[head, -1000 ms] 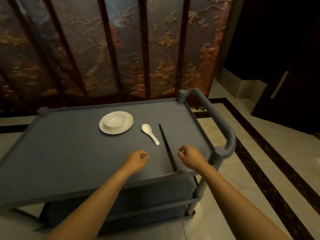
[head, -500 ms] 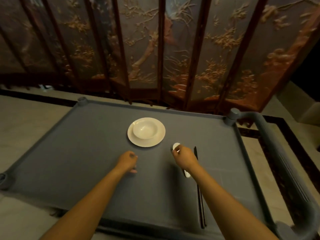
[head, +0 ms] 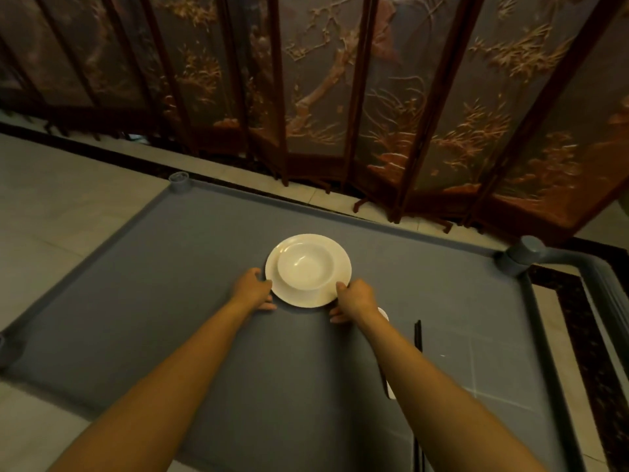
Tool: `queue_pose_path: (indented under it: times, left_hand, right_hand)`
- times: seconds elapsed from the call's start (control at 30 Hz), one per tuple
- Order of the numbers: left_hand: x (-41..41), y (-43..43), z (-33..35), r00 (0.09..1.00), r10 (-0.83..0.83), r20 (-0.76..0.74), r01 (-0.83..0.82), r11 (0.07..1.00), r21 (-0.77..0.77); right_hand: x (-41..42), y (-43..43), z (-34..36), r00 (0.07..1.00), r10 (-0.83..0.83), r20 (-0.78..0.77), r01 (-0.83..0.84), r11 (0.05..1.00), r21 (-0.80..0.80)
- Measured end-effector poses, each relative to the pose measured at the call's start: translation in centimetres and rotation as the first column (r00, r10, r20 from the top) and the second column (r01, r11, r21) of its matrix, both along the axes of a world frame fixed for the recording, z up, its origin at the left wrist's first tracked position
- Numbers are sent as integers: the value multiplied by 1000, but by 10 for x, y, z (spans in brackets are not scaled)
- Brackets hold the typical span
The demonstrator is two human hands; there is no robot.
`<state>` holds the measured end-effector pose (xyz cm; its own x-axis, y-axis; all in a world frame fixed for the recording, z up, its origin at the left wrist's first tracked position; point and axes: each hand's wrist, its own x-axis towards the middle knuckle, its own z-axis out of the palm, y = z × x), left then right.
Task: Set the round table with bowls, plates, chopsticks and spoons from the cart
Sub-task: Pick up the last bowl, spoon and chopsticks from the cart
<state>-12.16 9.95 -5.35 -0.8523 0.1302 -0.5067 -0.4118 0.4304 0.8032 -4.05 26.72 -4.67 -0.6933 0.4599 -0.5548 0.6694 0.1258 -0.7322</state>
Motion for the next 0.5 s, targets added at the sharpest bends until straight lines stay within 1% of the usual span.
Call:
queue_pose_path:
  times: [0.13,0.23,0.37,0.5]
  left_hand:
    - [-20,8,-4,998,-46,-37,46,999,-4]
    - [-29,13,-7,995,-90,-50,90,996,3]
    - [-35,13,-14,996,-73,-45,74,997,18]
    - [-37,9,-18,997,-76,-27,77,996,48]
  right_hand:
    - [-12,1,-10,998,-51,-28,50,999,-16]
    - [-18,5,-16,997,-74,-15,74,997,12]
    - [-24,4,-20,998,-48,35,45,996,76]
    - [-26,2,-17,998,-60,19,57,993,106]
